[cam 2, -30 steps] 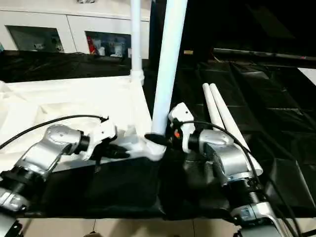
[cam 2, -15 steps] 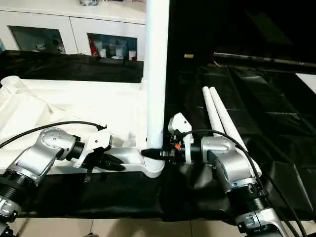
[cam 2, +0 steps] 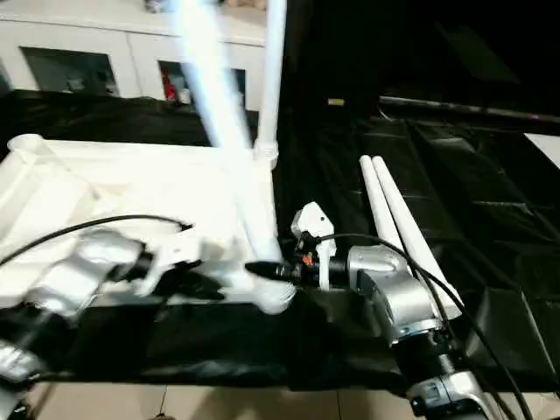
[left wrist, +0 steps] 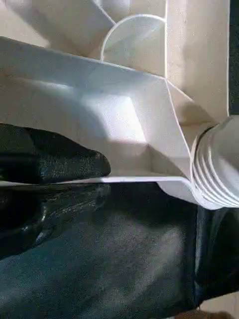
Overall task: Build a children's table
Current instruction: Insert table leg to table base
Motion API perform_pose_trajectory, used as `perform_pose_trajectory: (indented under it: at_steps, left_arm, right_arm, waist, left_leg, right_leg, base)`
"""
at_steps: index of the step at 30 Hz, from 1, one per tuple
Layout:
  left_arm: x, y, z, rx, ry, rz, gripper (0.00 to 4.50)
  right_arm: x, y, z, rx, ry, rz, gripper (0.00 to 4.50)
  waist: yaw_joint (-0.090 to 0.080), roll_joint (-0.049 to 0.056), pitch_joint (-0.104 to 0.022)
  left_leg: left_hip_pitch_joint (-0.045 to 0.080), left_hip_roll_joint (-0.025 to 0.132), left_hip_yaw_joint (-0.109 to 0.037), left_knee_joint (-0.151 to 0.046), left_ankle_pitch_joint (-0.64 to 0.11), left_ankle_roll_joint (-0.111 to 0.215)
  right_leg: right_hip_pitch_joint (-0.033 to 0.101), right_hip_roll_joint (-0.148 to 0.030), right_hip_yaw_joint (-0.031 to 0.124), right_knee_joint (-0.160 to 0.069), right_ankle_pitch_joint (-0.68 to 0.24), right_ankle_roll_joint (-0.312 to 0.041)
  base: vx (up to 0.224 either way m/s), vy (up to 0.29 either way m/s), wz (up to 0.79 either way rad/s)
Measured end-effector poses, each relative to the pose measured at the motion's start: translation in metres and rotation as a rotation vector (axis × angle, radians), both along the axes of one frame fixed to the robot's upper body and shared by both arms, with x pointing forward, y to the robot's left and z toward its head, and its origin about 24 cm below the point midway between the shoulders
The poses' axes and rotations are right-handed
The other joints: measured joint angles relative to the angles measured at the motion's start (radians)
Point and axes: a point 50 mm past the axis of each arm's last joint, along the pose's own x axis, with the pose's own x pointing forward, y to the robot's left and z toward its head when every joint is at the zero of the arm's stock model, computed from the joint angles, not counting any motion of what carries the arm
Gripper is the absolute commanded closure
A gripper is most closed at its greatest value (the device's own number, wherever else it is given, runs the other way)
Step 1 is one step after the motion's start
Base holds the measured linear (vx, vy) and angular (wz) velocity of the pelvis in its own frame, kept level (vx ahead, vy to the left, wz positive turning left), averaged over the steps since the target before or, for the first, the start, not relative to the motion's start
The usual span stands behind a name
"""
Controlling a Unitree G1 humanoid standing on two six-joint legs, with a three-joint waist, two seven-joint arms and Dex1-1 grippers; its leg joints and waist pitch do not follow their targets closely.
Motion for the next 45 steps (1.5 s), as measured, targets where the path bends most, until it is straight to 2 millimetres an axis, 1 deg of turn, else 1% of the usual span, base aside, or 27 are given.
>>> perform_pose_trajectory:
  at_steps: [3,6,10,12,15,16,17,18,19,20,21,22,23,26,27,30,32,35,38,40,42,45]
  left_arm:
    - [0.0,-0.001,0.0,0.002,-0.006,0.005,4.5]
    - [0.001,-0.001,0.0,0.003,-0.006,0.005,4.5]
    - [0.003,-0.001,0.0,0.0,-0.036,0.014,4.5]
    - [0.005,-0.002,0.0,-0.006,-0.057,0.028,4.5]
    - [0.007,-0.002,0.003,-0.022,-0.09,0.055,4.5]
    - [0.008,0.0,0.004,-0.036,-0.088,0.072,4.04]
    - [0.01,0.003,0.007,-0.067,-0.072,0.104,3.93]
    - [0.012,0.006,0.013,-0.15,-0.035,0.145,3.93]
    - [0.014,0.006,0.025,-0.252,-0.04,0.168,3.93]
    - [0.018,0.0,0.042,-0.34,-0.064,0.152,3.87]
    - [0.02,-0.001,0.054,-0.388,-0.08,0.141,3.58]
    - [0.022,-0.001,0.063,-0.422,-0.095,0.135,3.58]
    - [0.025,0.001,0.074,-0.491,-0.091,0.145,3.5]
    - [0.029,0.007,0.092,-0.637,-0.061,0.177,3.39]
    - [0.03,0.008,0.095,-0.666,-0.052,0.183,3.17]
    - [0.032,0.0,0.104,-0.807,0.03,0.199,3.08]
    - [0.033,-0.007,0.109,-0.84,0.045,0.191,2.78]
    - [0.034,-0.013,0.109,-0.848,0.048,0.201,2.67]
    - [0.034,-0.02,0.105,-0.837,0.056,0.216,2.38]
    - [0.036,-0.021,0.103,-0.831,0.058,0.239,2.31]
    - [0.037,-0.025,0.101,-0.837,0.065,0.256,2.03]
    - [0.037,-0.031,0.101,-0.852,0.067,0.261,1.9]
  right_arm:
    - [-0.001,-0.001,-0.001,0.012,0.001,-0.026,2.61]
    - [-0.002,-0.003,-0.003,0.039,0.007,-0.058,2.61]
    - [0.001,-0.005,-0.001,0.094,0.003,-0.134,2.61]
    - [0.003,-0.007,0.001,0.123,0.002,-0.177,2.61]
    - [0.005,-0.009,0.005,0.156,0.0,-0.212,2.61]
    - [0.006,-0.009,0.008,0.175,-0.001,-0.219,2.61]
    - [0.007,-0.008,0.012,0.199,-0.004,-0.223,2.61]
    - [0.008,-0.007,0.016,0.214,-0.012,-0.223,2.61]
    - [0.009,-0.007,0.019,0.224,-0.017,-0.224,2.61]
    - [0.01,-0.006,0.021,0.228,-0.017,-0.222,2.61]
    - [0.012,-0.003,0.024,0.232,-0.023,-0.214,2.61]
    - [0.013,-0.002,0.027,0.238,-0.035,-0.208,2.61]
    - [0.014,-0.001,0.032,0.243,-0.051,-0.201,2.61]
    - [0.015,0.0,0.036,0.249,-0.063,-0.199,2.61]
    - [0.015,0.0,0.036,0.249,-0.061,-0.2,2.61]
    - [0.015,0.001,0.037,0.245,-0.056,-0.197,2.61]
    - [0.014,0.004,0.04,0.246,-0.067,-0.181,2.61]
    - [0.014,0.006,0.042,0.25,-0.075,-0.177,2.61]
    - [0.013,0.006,0.045,0.252,-0.089,-0.175,2.61]
    - [0.013,0.007,0.047,0.252,-0.097,-0.175,2.61]
    - [0.014,0.007,0.049,0.252,-0.103,-0.175,2.61]
    - [0.014,0.008,0.048,0.243,-0.101,-0.169,2.61]
  waist:
    - [-0.001,0.001,0.001]
    - [-0.003,0.001,0.001]
    - [-0.005,0.009,0.005]
    - [-0.007,0.013,0.008]
    - [-0.01,0.019,0.012]
    - [-0.011,0.02,0.013]
    - [-0.012,0.021,0.013]
    - [-0.013,0.02,0.014]
    - [-0.011,0.017,0.016]
    - [-0.006,0.014,0.016]
    - [-0.005,0.014,0.015]
    - [-0.005,0.015,0.015]
    - [-0.005,0.016,0.015]
    - [-0.004,0.016,0.015]
    - [-0.004,0.016,0.015]
    - [-0.001,0.015,0.015]
    - [0.001,0.015,0.016]
    - [0.0,0.015,0.016]
    - [0.0,0.015,0.016]
    - [0.0,0.015,0.016]
    - [0.0,0.015,0.016]
    - [0.0,0.015,0.016]
  left_leg:
    - [0.0,0.0,-0.002,-0.003,0.0,0.0]
    - [0.0,-0.002,-0.002,-0.005,0.0,0.0]
    - [-0.001,-0.002,-0.002,-0.007,0.0,0.0]
    - [-0.002,-0.003,-0.002,-0.01,0.0,0.0]
    - [-0.005,-0.004,-0.001,-0.012,0.0,0.0]
    - [-0.006,-0.003,-0.001,-0.012,0.0,0.0]
    - [-0.008,-0.003,0.0,-0.014,0.0,0.0]
    - [-0.012,-0.003,0.001,-0.013,0.001,0.0]
    - [-0.016,-0.002,0.001,-0.012,0.004,0.003]
    - [-0.016,0.001,0.001,-0.01,0.008,0.001]
    - [-0.015,0.002,0.001,-0.009,0.008,0.0]
    - [-0.015,0.002,0.001,-0.01,0.008,0.0]
    - [-0.015,0.002,0.001,-0.013,0.008,0.0]
    - [-0.016,0.003,0.002,-0.012,0.008,0.0]
    - [-0.017,0.003,0.002,-0.013,0.008,0.0]
    - [-0.019,0.003,0.003,-0.012,0.007,0.002]
    - [-0.018,0.003,0.003,-0.011,0.007,0.002]
    - [-0.016,0.003,0.003,-0.009,0.008,0.001]
    - [-0.015,0.003,0.003,-0.008,0.008,0.001]
    - [-0.015,0.003,0.003,-0.007,0.008,0.001]
    - [-0.015,0.003,0.003,-0.006,0.008,0.001]
    - [-0.015,0.003,0.003,-0.005,0.008,0.001]
  right_leg:
    - [0.003,0.0,-0.004,-0.01,0.0,0.0]
    - [0.005,0.0,-0.003,-0.017,0.0,0.0]
    - [0.006,0.0,-0.003,-0.023,0.0,0.0]
    - [0.004,0.0,-0.003,-0.027,0.0,0.0]
    - [0.0,0.0,-0.002,-0.026,0.001,-0.002]
    - [-0.002,0.0,-0.002,-0.025,0.002,-0.003]
    - [-0.005,0.0,-0.002,-0.024,0.005,-0.006]
    - [-0.011,0.0,-0.001,-0.022,0.012,-0.008]
    - [-0.015,0.0,-0.002,-0.019,0.017,-0.009]
    - [-0.016,0.001,-0.003,-0.013,0.023,-0.014]
    - [-0.017,0.003,-0.002,-0.009,0.021,-0.012]
    - [-0.017,0.004,-0.001,-0.009,0.02,-0.012]
    - [-0.019,0.004,-0.001,-0.008,0.017,-0.012]
    - [-0.024,0.006,-0.001,-0.004,0.011,-0.014]
    - [-0.026,0.006,0.0,-0.004,0.01,-0.015]
    - [-0.027,0.006,0.0,-0.004,0.01,-0.016]
    - [-0.026,0.005,0.0,-0.004,0.01,-0.016]
    - [-0.024,0.005,0.001,-0.002,0.01,-0.016]
    - [-0.024,0.005,0.001,0.0,0.011,-0.015]
    - [-0.024,0.005,0.002,0.002,0.011,-0.015]
    - [-0.025,0.005,0.002,0.004,0.011,-0.015]
    - [-0.025,0.005,0.002,0.005,0.011,-0.015]
  base:
    - [0.0,0.0,0.0]
    - [0.0,0.0,0.0]
    - [0.0,0.0,0.0]
    - [0.0,0.0,0.0]
    - [0.0,0.0,0.0]
    - [0.0,0.0,0.0]
    - [0.0,0.0,0.0]
    - [0.0,0.0,0.0]
    - [0.0,0.0,0.0]
    - [0.0,0.0,0.0]
    - [0.0,0.0,0.0]
    - [0.0,0.0,0.0]
    - [0.054,-0.017,-0.02]
    - [0.0,0.0,0.0]
    - [0.0,0.0,0.0]
    - [0.0,0.0,0.0]
    - [0.0,0.0,0.0]
    - [0.0,0.0,0.0]
    - [0.0,0.0,0.0]
    - [0.0,0.0,0.0]
    - [0.0,0.0,0.0]
    - [0.0,0.0,0.0]
